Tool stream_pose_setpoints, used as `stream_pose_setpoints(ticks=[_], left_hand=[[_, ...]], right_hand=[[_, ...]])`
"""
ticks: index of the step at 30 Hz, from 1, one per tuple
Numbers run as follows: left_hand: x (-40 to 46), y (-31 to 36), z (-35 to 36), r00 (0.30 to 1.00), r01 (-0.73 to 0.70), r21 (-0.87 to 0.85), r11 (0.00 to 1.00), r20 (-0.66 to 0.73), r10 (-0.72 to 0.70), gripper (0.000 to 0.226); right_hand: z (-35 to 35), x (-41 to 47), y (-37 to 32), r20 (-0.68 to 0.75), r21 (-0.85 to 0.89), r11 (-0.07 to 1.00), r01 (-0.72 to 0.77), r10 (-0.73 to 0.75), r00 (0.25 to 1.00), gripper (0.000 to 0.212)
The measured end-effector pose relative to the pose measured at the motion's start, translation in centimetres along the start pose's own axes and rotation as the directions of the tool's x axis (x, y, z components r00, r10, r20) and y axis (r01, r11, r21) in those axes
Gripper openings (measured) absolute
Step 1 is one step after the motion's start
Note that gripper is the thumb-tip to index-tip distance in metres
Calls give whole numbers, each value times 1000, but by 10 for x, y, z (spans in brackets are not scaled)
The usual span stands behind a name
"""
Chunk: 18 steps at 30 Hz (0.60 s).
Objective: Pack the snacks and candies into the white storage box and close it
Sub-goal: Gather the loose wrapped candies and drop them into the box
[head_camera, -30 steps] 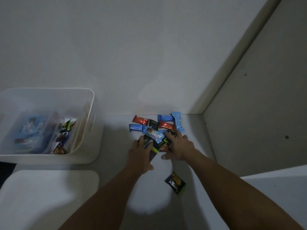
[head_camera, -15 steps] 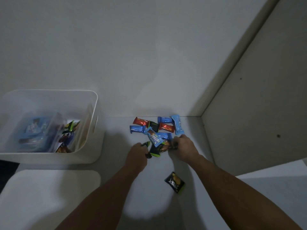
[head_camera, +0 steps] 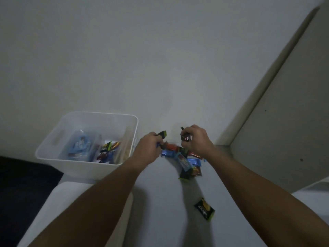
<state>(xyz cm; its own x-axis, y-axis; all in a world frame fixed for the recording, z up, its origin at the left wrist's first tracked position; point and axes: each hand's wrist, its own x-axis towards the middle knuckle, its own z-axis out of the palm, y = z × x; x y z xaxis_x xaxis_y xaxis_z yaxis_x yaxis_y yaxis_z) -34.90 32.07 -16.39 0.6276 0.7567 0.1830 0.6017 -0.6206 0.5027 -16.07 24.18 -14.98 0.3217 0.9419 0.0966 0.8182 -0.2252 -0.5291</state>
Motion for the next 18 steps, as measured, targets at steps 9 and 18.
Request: stream_pose_setpoints(ticks=[9,18], left_hand=[[-11,-64,-115,978,91,-11,996,-188,-92,17],[-39,-144,-145,949,287,14,958,-140,-283,16]], right_hand=[[9,45,-126,-35,111,973,202,-200,979,30],[74,74,-210,81,147,956,253,-267,960,30]])
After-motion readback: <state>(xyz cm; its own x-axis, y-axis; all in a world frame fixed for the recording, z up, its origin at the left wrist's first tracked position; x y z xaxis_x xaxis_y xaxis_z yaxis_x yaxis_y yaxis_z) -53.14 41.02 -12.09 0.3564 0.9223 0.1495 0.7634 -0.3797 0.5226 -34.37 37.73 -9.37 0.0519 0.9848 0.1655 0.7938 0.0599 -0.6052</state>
